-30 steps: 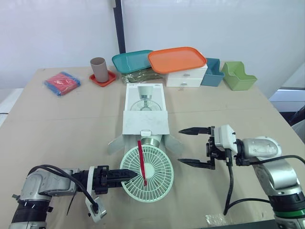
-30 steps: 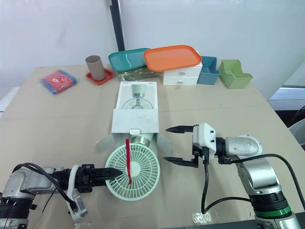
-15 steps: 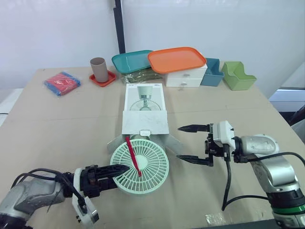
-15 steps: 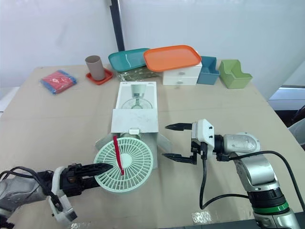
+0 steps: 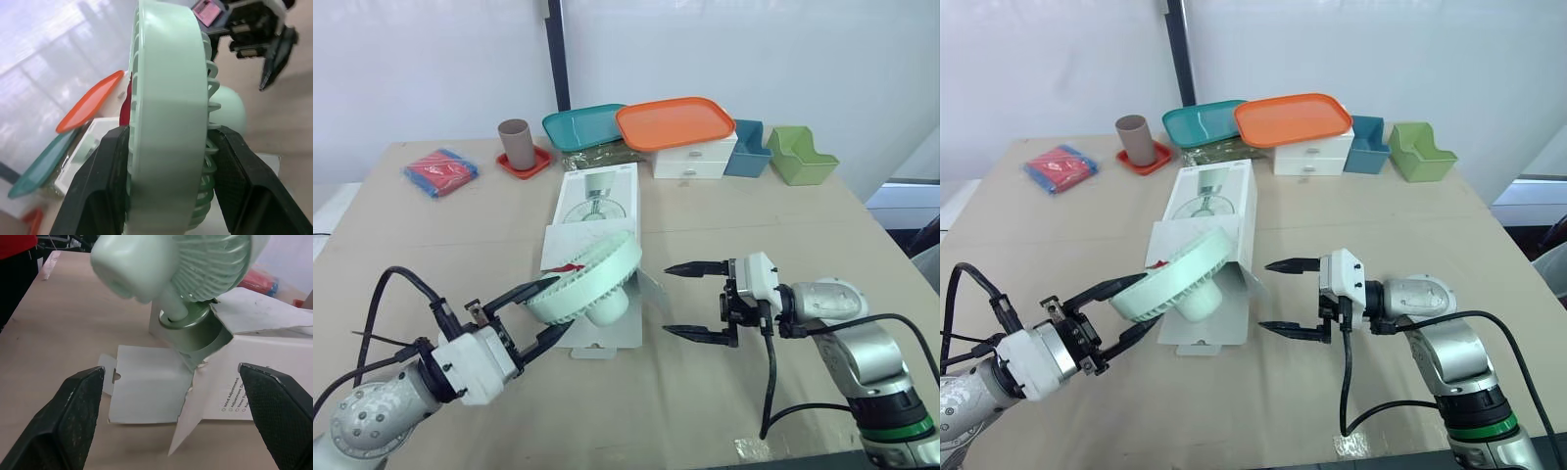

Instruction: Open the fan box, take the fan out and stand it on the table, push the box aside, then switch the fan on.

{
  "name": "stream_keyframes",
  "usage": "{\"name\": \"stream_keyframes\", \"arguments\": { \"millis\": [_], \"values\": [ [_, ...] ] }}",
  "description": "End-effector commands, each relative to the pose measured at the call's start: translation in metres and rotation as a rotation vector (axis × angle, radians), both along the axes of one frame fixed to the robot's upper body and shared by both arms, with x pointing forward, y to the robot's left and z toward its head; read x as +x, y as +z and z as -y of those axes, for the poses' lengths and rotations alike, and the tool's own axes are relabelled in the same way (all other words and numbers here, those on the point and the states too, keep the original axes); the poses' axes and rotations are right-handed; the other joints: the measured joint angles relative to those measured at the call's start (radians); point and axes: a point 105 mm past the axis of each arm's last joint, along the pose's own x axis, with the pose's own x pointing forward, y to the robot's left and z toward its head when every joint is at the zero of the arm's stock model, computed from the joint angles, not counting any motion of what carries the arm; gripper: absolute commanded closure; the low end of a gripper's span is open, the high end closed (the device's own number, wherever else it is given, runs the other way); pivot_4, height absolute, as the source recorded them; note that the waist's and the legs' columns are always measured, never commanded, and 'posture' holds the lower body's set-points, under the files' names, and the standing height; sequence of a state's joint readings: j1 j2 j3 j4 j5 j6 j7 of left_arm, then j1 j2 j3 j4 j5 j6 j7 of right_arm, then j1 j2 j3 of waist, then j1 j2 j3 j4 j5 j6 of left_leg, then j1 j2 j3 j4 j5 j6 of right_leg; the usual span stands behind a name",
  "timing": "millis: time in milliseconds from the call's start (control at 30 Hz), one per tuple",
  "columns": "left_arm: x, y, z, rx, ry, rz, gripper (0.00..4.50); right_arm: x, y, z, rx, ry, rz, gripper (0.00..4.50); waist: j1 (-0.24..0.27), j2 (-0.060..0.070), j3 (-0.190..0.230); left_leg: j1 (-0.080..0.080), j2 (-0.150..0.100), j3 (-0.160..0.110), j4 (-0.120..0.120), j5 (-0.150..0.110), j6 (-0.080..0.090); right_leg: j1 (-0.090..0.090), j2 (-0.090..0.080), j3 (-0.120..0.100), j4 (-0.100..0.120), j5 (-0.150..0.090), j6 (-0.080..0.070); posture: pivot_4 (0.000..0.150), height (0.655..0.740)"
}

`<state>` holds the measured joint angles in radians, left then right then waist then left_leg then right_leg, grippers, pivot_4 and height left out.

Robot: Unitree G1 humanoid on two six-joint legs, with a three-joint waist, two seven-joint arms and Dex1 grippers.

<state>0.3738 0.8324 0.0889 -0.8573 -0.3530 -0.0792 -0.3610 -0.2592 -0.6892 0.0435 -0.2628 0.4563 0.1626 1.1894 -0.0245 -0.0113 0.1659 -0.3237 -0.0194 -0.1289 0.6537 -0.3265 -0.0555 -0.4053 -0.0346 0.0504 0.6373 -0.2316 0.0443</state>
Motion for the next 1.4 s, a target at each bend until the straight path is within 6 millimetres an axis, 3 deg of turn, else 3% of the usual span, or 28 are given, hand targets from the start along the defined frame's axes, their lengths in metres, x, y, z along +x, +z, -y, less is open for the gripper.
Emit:
{"name": "stream_keyframes", "arguments": {
  "millis": [33,633,800,1033,1400],
  "values": [
    [-0.005,0.010,0.001,-0.064,0.067,-0.033,2.64,-0.003,0.006,-0.010,0.016,0.033,0.031,0.00,-0.001,0.000,0.000,0.000,0.000,0.000,0.000,0.000,0.000,0.000,0.000,0.001,0.000,0.000,0.000,0.150,0.7400],
    [0.005,0.007,-0.013,-0.363,0.138,-0.390,2.64,0.003,0.002,-0.024,0.027,0.079,0.025,0.00,0.000,0.000,-0.002,0.002,0.000,0.001,0.001,0.000,0.000,0.001,0.001,0.003,0.000,0.000,0.000,0.150,0.7400],
    [0.008,0.014,-0.021,-0.381,0.202,-0.371,2.64,0.003,0.001,-0.026,0.035,0.085,0.029,0.00,0.000,0.001,-0.002,0.001,0.000,0.001,0.001,0.000,0.000,0.001,0.001,0.003,0.000,0.000,0.000,0.150,0.7400],
    [0.006,0.012,-0.052,-0.424,0.426,-0.294,2.64,0.008,0.004,-0.030,0.074,0.067,0.026,0.00,-0.001,0.001,-0.002,0.003,0.001,0.003,0.001,0.000,-0.001,0.001,0.002,0.006,0.000,0.000,-0.001,0.150,0.7400],
    [-0.006,0.016,-0.050,-0.404,0.442,-0.200,2.64,0.014,0.009,-0.034,0.128,0.048,-0.003,0.00,0.000,0.000,-0.002,0.003,0.002,0.007,0.001,0.000,-0.001,0.000,0.004,0.009,0.000,-0.001,-0.002,0.150,0.7400]
  ]
}}
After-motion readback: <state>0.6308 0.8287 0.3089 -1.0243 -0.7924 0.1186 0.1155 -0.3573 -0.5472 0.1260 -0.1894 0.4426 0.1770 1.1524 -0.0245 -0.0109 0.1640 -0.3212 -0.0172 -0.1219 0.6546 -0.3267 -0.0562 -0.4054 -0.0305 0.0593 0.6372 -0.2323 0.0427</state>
